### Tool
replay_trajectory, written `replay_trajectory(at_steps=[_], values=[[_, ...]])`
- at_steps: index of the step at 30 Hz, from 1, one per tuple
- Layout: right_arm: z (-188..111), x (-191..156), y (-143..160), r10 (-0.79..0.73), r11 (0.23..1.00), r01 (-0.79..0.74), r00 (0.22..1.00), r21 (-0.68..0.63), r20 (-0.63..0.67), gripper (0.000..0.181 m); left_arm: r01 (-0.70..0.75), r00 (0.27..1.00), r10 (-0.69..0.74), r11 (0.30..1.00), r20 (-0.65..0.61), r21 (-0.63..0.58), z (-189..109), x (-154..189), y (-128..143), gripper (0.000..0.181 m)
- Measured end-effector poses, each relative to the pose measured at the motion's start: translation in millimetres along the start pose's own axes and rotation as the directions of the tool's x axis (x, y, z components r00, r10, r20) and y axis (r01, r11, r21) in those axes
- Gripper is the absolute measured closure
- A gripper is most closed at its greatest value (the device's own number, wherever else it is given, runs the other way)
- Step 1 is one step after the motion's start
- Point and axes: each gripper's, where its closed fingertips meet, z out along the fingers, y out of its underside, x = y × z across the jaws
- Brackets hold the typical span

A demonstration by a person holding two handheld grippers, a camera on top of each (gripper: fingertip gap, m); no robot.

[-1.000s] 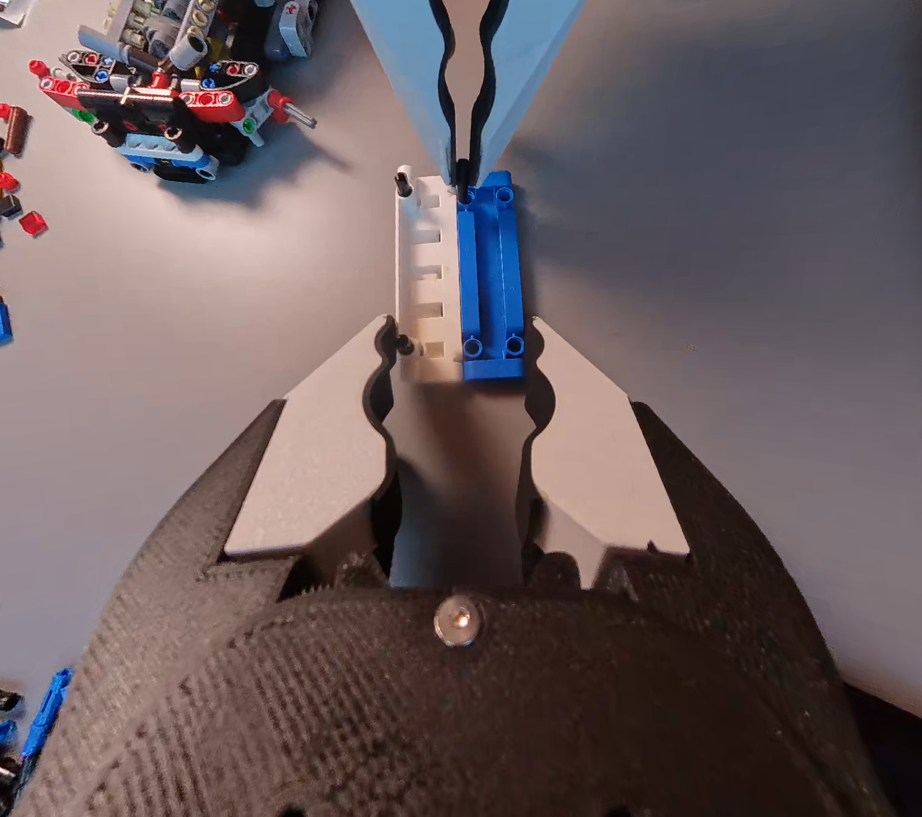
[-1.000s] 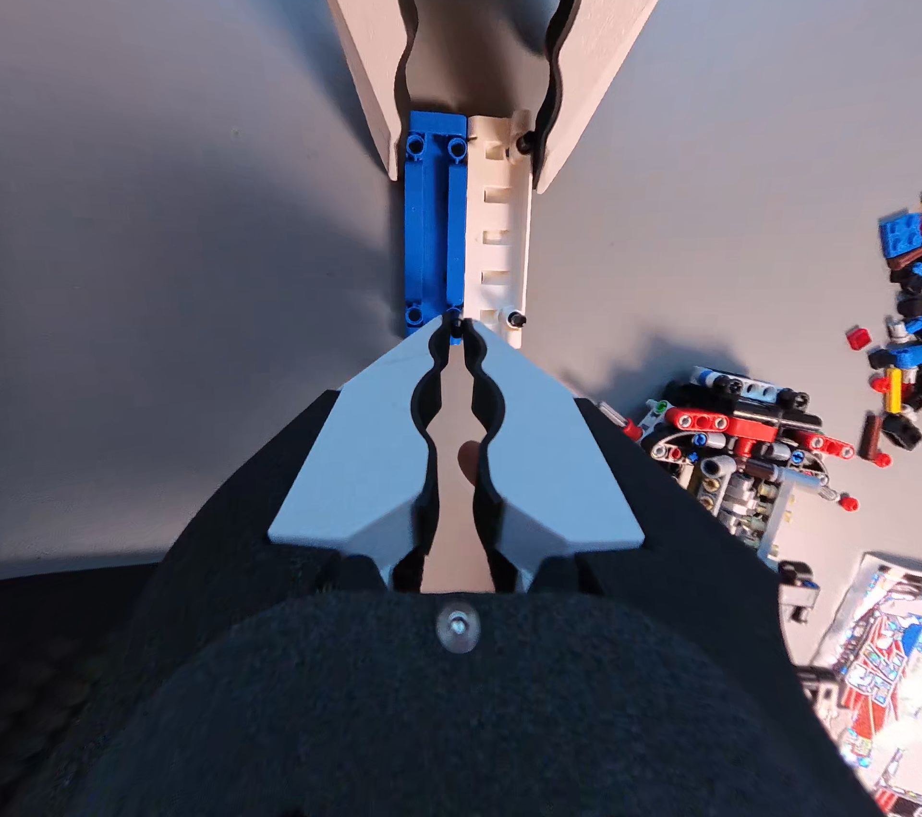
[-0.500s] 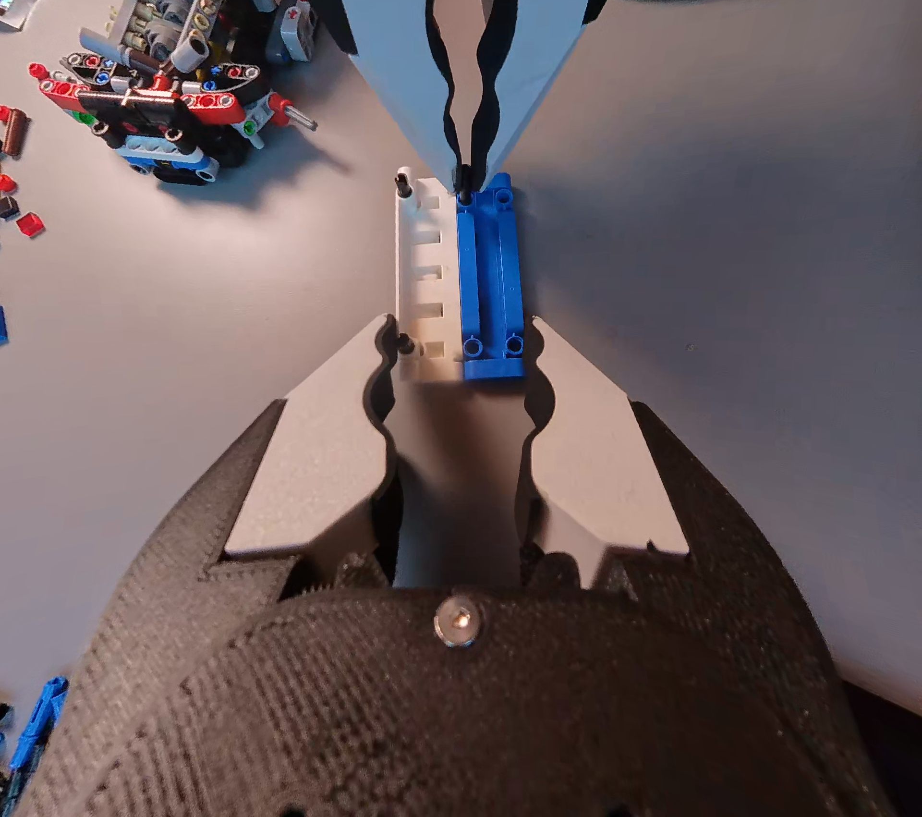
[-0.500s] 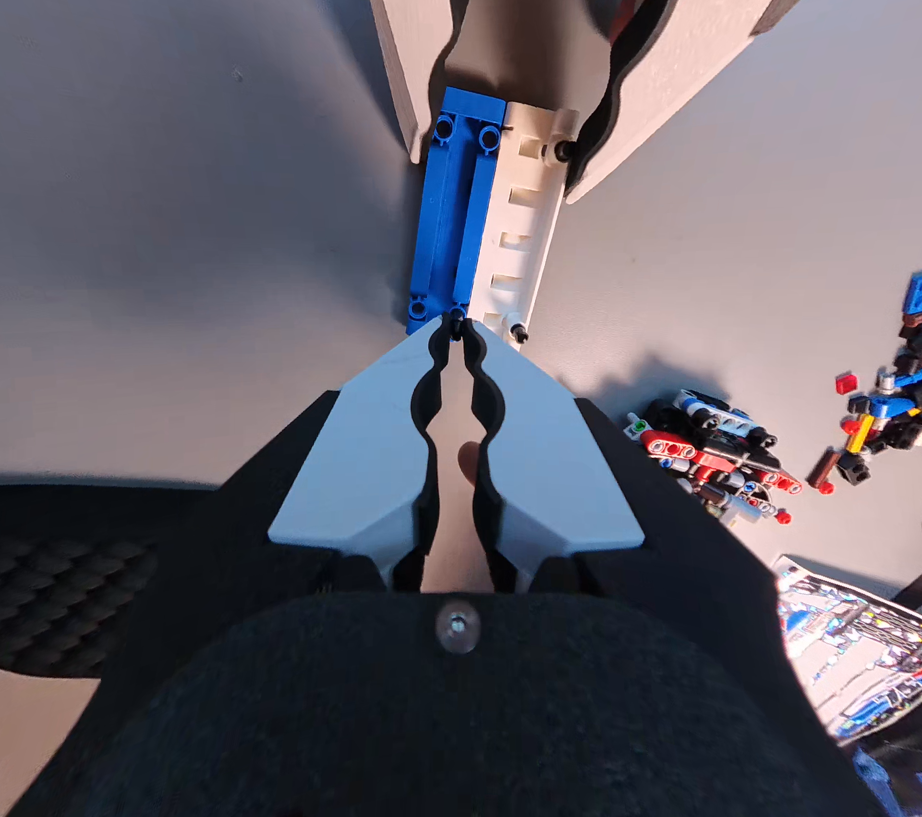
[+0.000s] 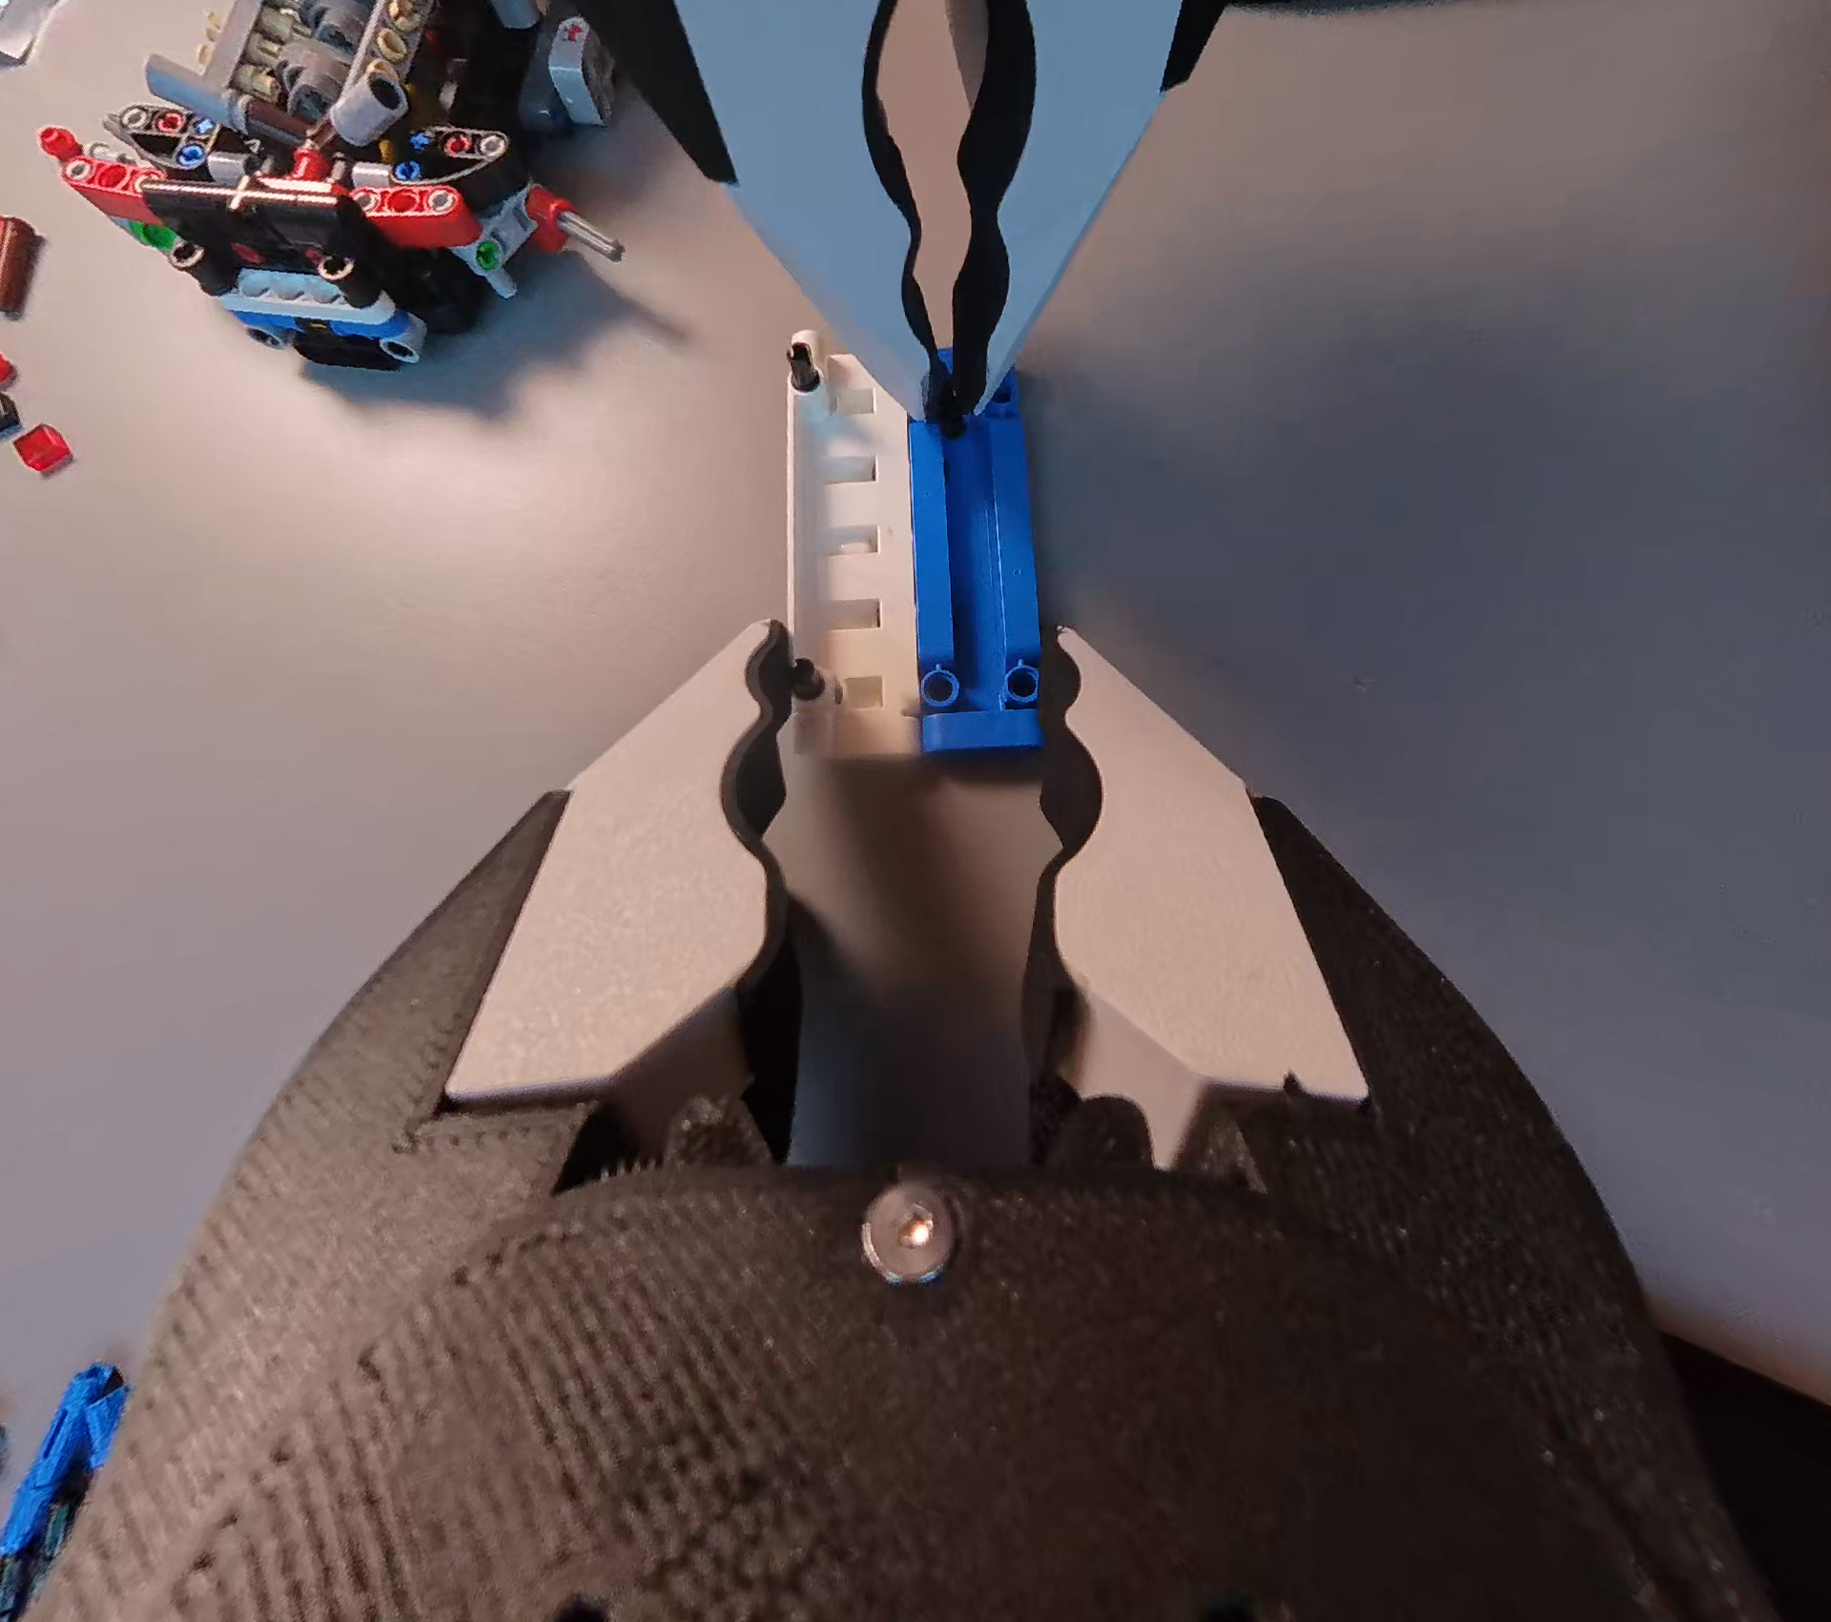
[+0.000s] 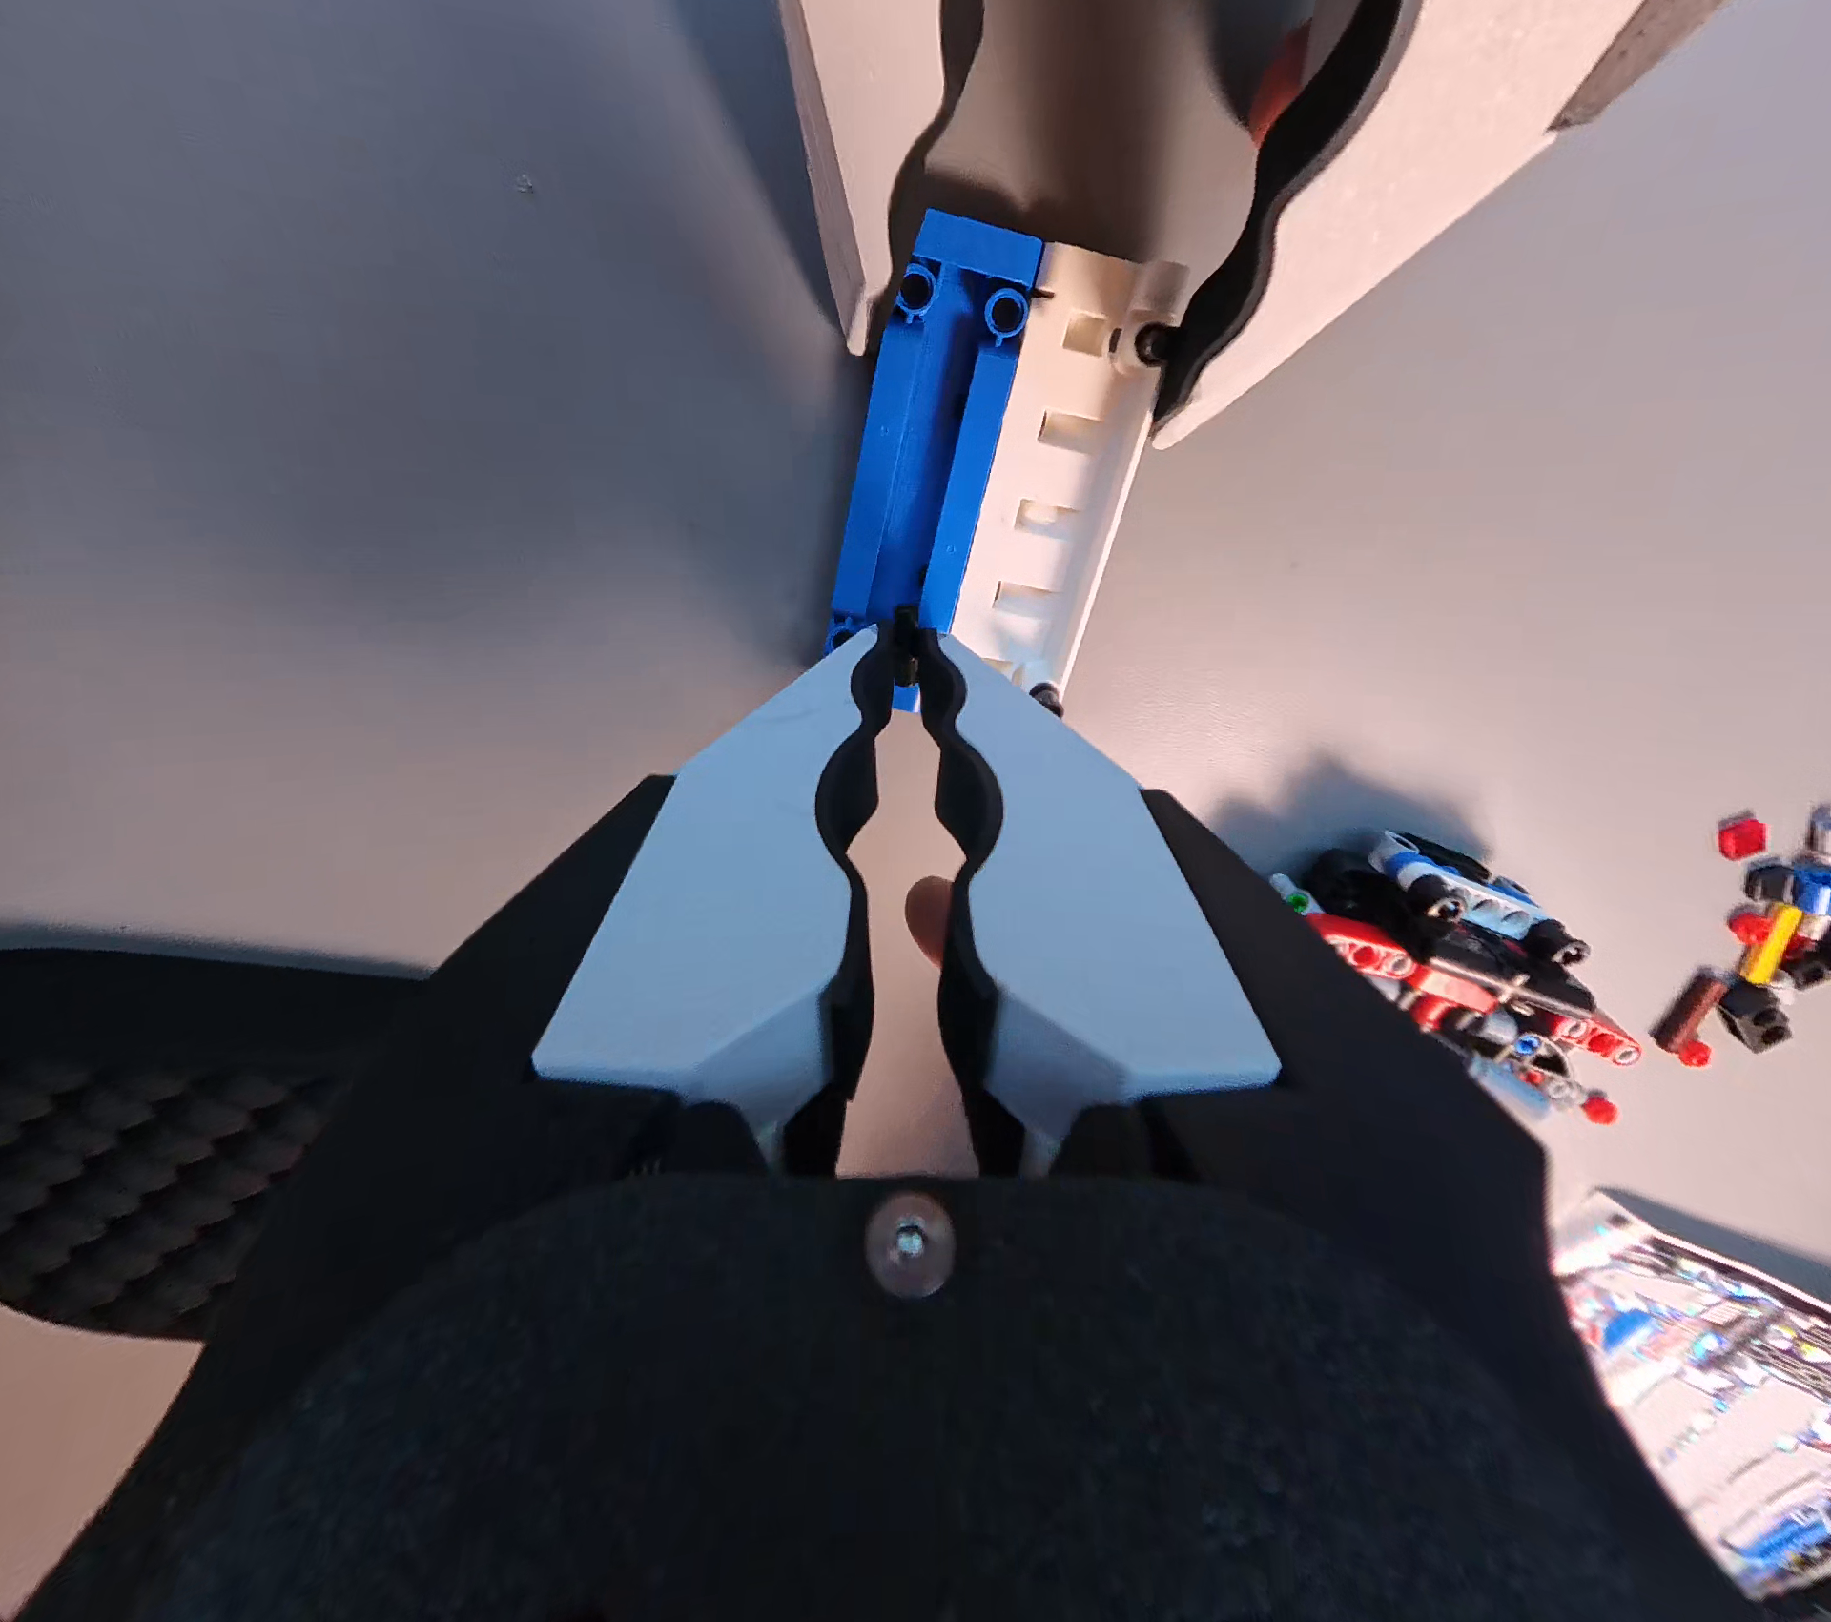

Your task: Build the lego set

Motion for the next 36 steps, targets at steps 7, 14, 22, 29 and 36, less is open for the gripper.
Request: replay_trajectory(at_steps=[7, 14, 22, 29, 36], values=[[-3, 3, -2, 0.144, 0.959, -0.147, 0.989, 0.243, 0.028, 0.178, 0.015, 1.0, -0.015, 1.0, -0.008, 0.004, 0, 0, 0, 0.132], [-56, 16, -17, 0.312, 0.674, -0.298, 0.944, 0.676, 0.105, 0.178, 0.021, 1.0, -0.022, 0.997, 0.016, 0.074, -8, -5, -9, 0.131], [-90, 7, -32, 0.349, 0.325, -0.281, 0.923, 0.903, 0.162, 0.178, 0.044, 0.999, -0.05, 0.877, 0.001, 0.478, -46, 6, -83, 0.157], [-109, 2, -51, 0.323, 0.273, -0.212, 0.939, 0.938, 0.119, 0.178, 0.19, 0.981, -0.141, 0.824, -0.132, 0.534, -50, 12, -94, 0.159], [-144, 17, -54, 0.391, -0.123, -0.305, 0.859, 0.944, 0.329, 0.179, -0.012, 0.975, -0.137, 0.75, 0.173, 0.662, -81, -8, -118, 0.172]])
